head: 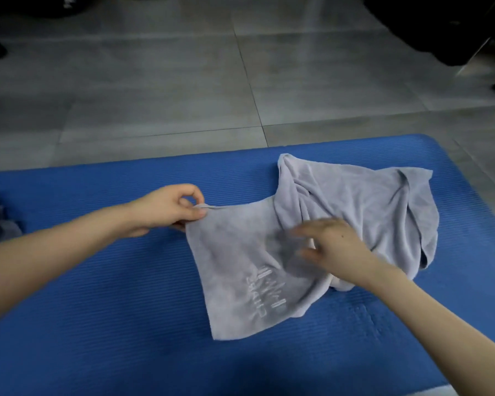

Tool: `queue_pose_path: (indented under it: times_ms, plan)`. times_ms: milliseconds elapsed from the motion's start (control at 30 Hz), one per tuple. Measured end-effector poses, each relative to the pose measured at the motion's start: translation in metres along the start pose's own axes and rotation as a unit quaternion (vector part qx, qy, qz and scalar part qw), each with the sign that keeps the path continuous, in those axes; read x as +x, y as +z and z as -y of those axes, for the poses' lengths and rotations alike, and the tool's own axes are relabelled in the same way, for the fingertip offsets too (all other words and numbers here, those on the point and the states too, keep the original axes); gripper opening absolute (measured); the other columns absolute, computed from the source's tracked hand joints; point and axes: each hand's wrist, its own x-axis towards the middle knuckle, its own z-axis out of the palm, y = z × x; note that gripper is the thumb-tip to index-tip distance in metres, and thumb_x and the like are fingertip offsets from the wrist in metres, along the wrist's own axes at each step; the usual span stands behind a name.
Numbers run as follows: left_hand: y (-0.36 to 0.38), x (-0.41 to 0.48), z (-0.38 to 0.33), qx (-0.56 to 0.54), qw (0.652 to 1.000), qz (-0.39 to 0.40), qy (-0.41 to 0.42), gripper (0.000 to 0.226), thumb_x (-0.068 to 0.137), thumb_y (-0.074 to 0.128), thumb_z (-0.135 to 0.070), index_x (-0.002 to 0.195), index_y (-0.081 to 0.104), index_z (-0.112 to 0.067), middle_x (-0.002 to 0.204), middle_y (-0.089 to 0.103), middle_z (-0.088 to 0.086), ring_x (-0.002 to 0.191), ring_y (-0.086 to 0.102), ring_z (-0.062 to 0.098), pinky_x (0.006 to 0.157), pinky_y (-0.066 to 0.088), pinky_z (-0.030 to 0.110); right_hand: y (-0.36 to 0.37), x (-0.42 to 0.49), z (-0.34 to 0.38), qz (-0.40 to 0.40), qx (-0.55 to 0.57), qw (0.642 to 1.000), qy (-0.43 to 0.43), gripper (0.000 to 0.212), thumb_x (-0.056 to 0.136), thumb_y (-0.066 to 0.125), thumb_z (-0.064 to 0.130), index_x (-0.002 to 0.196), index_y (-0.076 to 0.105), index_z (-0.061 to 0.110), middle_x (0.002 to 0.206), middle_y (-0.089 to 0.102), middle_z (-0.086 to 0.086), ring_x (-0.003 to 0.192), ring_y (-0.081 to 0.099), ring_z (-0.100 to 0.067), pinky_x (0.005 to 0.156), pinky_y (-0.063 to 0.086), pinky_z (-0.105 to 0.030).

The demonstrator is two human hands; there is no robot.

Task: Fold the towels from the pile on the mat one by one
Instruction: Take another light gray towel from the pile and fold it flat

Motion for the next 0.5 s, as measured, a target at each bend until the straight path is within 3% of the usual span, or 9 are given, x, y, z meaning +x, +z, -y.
queue_pose_path:
  times_ms: [100, 167, 267, 333, 433, 500]
  plan:
    - [-0.008, -0.036, -0.032, 0.028, 0.998, 0.046, 0.042, 0.008, 0.087, 0.061, -0.012, 0.083, 0.055, -0.011, 0.066, 0.062, 0.005, 0.06, 0.058, 0.011, 0.059, 0.054, 0.024, 0.003, 0.037, 0.043, -0.031, 0.102, 0.993, -0.05, 0.061, 0.077, 0.069, 0.033, 0.135, 0.049, 0.029, 0.131, 0.057, 0.008, 0.12, 0.052, -0.017, 0.104, 0.037, -0.038]
    - [-0.016, -0.061, -0.047, 0.048, 0.996, 0.045, 0.062, 0.008, 0.087, 0.061, -0.014, 0.084, 0.055, -0.01, 0.064, 0.064, 0.002, 0.06, 0.058, 0.011, 0.058, 0.053, 0.025, 0.0, 0.055, 0.075, -0.026, 0.122, 0.988, -0.087, 0.06, 0.078, 0.065, 0.035, 0.135, 0.049, 0.028, 0.127, 0.059, 0.008, 0.115, 0.054, -0.017, 0.101, 0.038, -0.037]
    - [-0.037, -0.101, -0.061, 0.064, 0.995, 0.018, 0.074, 0.007, 0.086, 0.063, -0.015, 0.083, 0.057, -0.012, 0.065, 0.064, 0.005, 0.061, 0.058, 0.013, 0.056, 0.054, 0.027, -0.018, 0.067, 0.113, -0.105, 0.094, 0.981, -0.137, 0.034, 0.079, 0.059, 0.039, 0.107, 0.07, 0.023, 0.091, 0.07, 0.006, 0.085, 0.06, -0.02, 0.081, 0.044, -0.041]
    - [-0.06, -0.129, -0.068, 0.038, 0.996, -0.009, 0.083, 0.012, 0.082, 0.069, -0.023, 0.079, 0.06, -0.016, 0.066, 0.064, 0.008, 0.059, 0.06, 0.013, 0.052, 0.054, 0.027, -0.041, 0.074, 0.136, -0.143, 0.111, 0.973, -0.143, 0.02, 0.078, 0.064, 0.037, 0.088, 0.073, 0.021, 0.078, 0.068, 0.007, 0.076, 0.058, -0.016, 0.076, 0.043, -0.036]
    - [-0.1, -0.16, -0.082, -0.021, 0.991, -0.073, 0.113, 0.022, 0.065, 0.074, -0.036, 0.074, 0.064, -0.019, 0.065, 0.064, 0.009, 0.054, 0.059, 0.012, 0.043, 0.048, 0.022, -0.083, 0.098, 0.167, -0.107, 0.22, 0.962, -0.117, 0.005, 0.079, 0.073, 0.026, 0.078, 0.07, 0.023, 0.072, 0.065, 0.013, 0.068, 0.055, -0.006, 0.066, 0.039, -0.015]
    - [-0.129, -0.161, -0.086, -0.04, 0.982, -0.145, 0.114, 0.015, 0.072, 0.074, -0.025, 0.073, 0.062, -0.017, 0.064, 0.061, 0.006, 0.051, 0.055, 0.01, 0.041, 0.047, 0.019, -0.104, 0.127, 0.189, -0.102, 0.237, 0.959, -0.12, 0.003, 0.079, 0.074, 0.021, 0.079, 0.071, 0.021, 0.066, 0.062, 0.015, 0.06, 0.054, -0.002, 0.061, 0.039, -0.012]
